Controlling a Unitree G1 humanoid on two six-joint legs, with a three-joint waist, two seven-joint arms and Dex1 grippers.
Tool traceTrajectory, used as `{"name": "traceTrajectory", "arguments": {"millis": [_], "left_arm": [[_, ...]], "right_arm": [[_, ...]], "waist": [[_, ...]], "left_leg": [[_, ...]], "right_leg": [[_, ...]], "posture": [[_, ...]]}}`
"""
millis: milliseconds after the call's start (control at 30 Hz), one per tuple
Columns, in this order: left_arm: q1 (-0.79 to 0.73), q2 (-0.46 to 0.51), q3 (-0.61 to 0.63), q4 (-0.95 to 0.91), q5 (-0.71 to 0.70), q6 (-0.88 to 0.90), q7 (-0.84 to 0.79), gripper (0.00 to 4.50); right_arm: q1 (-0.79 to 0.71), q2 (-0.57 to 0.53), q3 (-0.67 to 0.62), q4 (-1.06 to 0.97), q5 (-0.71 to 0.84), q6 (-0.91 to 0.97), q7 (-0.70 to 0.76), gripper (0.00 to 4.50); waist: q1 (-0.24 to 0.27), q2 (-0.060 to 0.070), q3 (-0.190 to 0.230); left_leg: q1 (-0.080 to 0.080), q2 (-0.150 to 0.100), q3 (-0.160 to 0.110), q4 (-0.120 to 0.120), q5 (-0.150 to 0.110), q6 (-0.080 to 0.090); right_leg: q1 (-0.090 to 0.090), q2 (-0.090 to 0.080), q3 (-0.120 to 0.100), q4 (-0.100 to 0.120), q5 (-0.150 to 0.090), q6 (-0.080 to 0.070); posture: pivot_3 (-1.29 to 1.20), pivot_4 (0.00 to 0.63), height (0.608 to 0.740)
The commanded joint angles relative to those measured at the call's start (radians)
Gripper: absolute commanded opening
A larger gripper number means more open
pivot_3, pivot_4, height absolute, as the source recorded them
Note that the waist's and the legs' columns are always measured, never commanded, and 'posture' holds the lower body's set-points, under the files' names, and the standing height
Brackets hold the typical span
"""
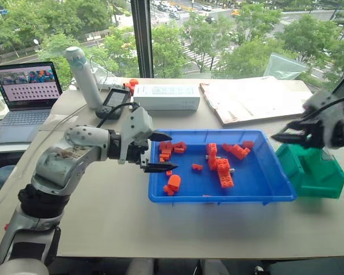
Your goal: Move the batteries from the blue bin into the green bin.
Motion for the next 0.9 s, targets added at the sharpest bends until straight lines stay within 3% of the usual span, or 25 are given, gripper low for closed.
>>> {"name": "traceTrajectory", "arguments": {"millis": [33,133,167,300,500,733,900], "left_arm": [[0.008,0.005,0.047,-0.039,-0.03,0.002,0.004,4.5],[0.025,0.011,0.059,-0.055,-0.039,0.011,0.015,4.5],[0.03,0.012,0.062,-0.058,-0.04,0.013,0.018,4.5],[0.047,0.013,0.074,-0.073,-0.044,0.029,0.04,4.5],[0.056,0.013,0.078,-0.093,-0.049,0.043,0.056,4.5],[0.053,0.027,0.079,-0.092,-0.051,0.047,0.06,4.5],[0.048,0.037,0.08,-0.08,-0.045,0.04,0.053,4.5]], "right_arm": [[-0.042,-0.014,0.008,0.018,-0.05,-0.045,-0.012,3.52],[-0.102,0.017,-0.003,-0.039,-0.023,-0.015,0.012,4.39],[-0.12,0.031,-0.008,-0.064,-0.007,0.003,0.022,4.46],[-0.116,0.1,0.027,-0.326,0.108,0.175,0.123,4.46],[-0.028,0.206,0.123,-0.593,0.175,0.299,0.124,4.46],[0.007,0.328,0.17,-0.649,0.172,0.371,0.02,4.46],[0.031,0.337,0.203,-0.603,0.13,0.328,-0.015,4.46]], "waist": [[-0.005,0.0,0.0],[-0.013,0.0,0.0],[-0.017,0.0,0.0],[-0.018,0.0,0.0],[0.003,0.0,0.001],[0.013,-0.001,0.001],[0.014,-0.001,0.001]], "left_leg": [[0.0,0.0,0.0,0.0,0.0,0.0],[0.0,0.001,0.0,0.0,0.0,0.0],[0.0,0.001,0.0,0.0,0.0,0.0],[0.001,0.002,-0.002,0.0,0.0,0.0],[0.0,0.002,-0.003,0.001,-0.001,0.001],[0.001,0.002,-0.003,0.002,-0.002,-0.001],[0.0,0.002,-0.003,0.002,-0.001,-0.001]], "right_leg": [[0.0,0.001,0.0,0.0,0.0,0.0],[0.0,0.001,0.001,0.0,0.0,0.0],[-0.001,0.001,0.001,0.0,0.0,0.0],[-0.001,0.002,0.002,0.001,0.0,0.0],[0.0,0.001,0.001,0.001,0.0,0.0],[0.0,0.001,0.001,0.001,0.002,0.0],[0.0,0.001,0.001,0.001,0.002,0.0]], "posture": [[0.0,0.15,0.74],[0.0,0.15,0.74],[0.0,0.15,0.74],[0.0,0.15,0.74],[0.0,0.15,0.74],[0.0,0.15,0.74],[0.0,0.15,0.74]]}}
